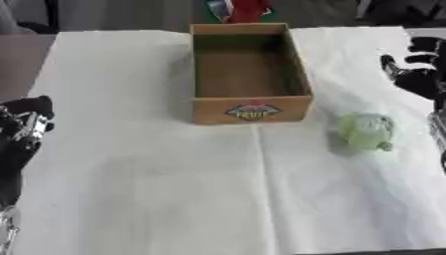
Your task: Pick up objects on the table and place them in the box.
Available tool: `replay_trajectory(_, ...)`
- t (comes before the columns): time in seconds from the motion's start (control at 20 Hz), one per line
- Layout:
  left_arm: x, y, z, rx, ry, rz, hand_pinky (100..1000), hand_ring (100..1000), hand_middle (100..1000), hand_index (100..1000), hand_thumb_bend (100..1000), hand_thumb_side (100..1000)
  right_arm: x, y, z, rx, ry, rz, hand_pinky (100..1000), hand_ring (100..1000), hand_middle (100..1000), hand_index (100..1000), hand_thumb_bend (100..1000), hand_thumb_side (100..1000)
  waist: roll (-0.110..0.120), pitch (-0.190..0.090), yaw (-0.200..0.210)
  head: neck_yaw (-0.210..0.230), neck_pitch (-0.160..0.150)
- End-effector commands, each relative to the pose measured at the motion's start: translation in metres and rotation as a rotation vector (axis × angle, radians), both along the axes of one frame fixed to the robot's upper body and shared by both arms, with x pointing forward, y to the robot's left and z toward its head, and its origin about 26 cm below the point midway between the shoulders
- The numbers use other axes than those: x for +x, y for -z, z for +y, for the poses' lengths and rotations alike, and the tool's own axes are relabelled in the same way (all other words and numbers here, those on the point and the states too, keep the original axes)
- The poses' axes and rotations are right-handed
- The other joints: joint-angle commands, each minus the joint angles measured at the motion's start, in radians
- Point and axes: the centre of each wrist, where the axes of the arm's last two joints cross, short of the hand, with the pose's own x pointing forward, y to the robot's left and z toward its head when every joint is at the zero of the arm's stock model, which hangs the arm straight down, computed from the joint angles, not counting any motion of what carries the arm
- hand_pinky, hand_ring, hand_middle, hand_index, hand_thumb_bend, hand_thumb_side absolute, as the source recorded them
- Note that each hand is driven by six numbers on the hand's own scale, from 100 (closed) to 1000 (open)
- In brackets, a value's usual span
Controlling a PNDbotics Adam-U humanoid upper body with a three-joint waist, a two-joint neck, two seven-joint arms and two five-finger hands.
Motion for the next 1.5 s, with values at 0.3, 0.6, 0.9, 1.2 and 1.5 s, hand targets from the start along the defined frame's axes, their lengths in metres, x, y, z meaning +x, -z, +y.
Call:
replay_trajectory(0.3,0.000,-0.005,0.003,0.011,-0.005,-0.016,722,689,637,659,383,385,-0.009,-0.012,-0.015,-0.136,-0.084,0.038,628,751,738,792,449,159,-0.005,-0.017,-0.002,-0.004,0.011)
replay_trajectory(0.6,0.000,-0.004,0.003,0.012,-0.005,-0.015,722,689,637,659,383,385,-0.011,-0.009,-0.017,-0.196,-0.172,0.097,657,784,772,814,473,180,-0.008,-0.017,-0.002,-0.006,0.012)
replay_trajectory(0.9,0.000,-0.004,0.003,0.013,-0.005,-0.015,723,689,637,660,383,386,-0.010,-0.004,-0.017,-0.271,-0.301,0.196,689,820,810,823,504,175,-0.008,-0.018,-0.001,-0.007,0.011)
replay_trajectory(1.2,0.000,-0.005,0.004,0.014,-0.006,-0.015,723,689,637,660,383,386,-0.010,-0.001,-0.020,-0.319,-0.369,0.257,709,840,829,836,520,173,-0.009,-0.018,0.001,-0.006,0.011)
replay_trajectory(1.5,0.000,-0.005,0.004,0.015,-0.005,-0.016,723,689,637,660,383,386,-0.011,0.001,-0.025,-0.361,-0.416,0.310,718,843,832,838,527,169,-0.010,-0.017,0.003,-0.007,0.012)
